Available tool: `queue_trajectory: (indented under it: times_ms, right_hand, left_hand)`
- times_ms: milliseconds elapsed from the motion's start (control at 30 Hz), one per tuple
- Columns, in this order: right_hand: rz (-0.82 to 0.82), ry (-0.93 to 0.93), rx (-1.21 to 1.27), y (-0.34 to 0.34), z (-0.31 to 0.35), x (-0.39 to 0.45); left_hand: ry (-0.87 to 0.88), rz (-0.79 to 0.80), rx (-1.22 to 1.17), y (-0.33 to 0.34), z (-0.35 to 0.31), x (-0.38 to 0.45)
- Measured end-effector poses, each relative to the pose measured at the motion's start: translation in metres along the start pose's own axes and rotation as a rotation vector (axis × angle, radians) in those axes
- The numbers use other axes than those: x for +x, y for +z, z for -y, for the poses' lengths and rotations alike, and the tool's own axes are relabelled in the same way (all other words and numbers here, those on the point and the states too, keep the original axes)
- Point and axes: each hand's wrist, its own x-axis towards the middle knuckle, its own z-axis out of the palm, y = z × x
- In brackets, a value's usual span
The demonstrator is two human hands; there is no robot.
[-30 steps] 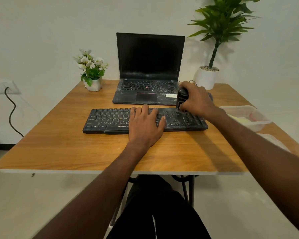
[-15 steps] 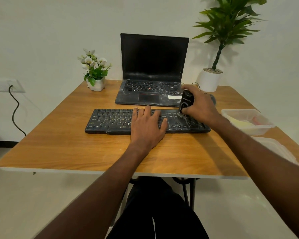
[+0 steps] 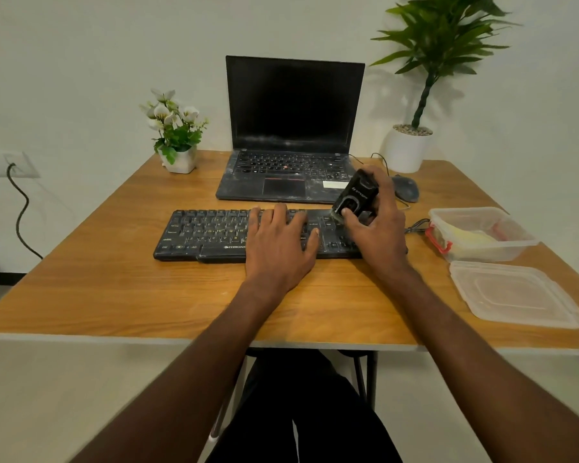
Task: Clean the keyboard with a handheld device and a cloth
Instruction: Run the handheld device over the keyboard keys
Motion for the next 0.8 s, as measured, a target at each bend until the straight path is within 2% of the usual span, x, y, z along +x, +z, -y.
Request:
queue_trajectory:
  times_ms: [133,200,300,400,600,800]
  right_hand:
    - [0.072,0.023,-0.009,-0.008,-0.006,0.003]
    - [0.138,-0.013,-0.107,-0.008,-0.008,0.001]
    - [0.009,0.005,-0.228,-0.010,-0.010,0.006]
    - [-0.098,0.067,-0.190,-0.018,-0.011,0.008]
    - [-0.001,0.077,-0.059,-0.011,-0.012,0.007]
    - [0.063,0.079,-0.002,-0.006,-0.016,0.008]
  left_hand:
    - [-0.003,-0.006,0.006,0.001,0.001,0.000]
    - [-0.006,-0.010,-0.001,0.001,0.000,0.001]
    - [-0.016,-0.010,-0.013,0.000,0.000,0.000]
    - [-0.046,-0.009,-0.015,-0.003,0.002,-0.001]
    - [-0.082,-0.004,-0.006,-0.003,0.003,-0.002]
    - [0.039,-0.029,-0.142,0.003,-0.012,0.006]
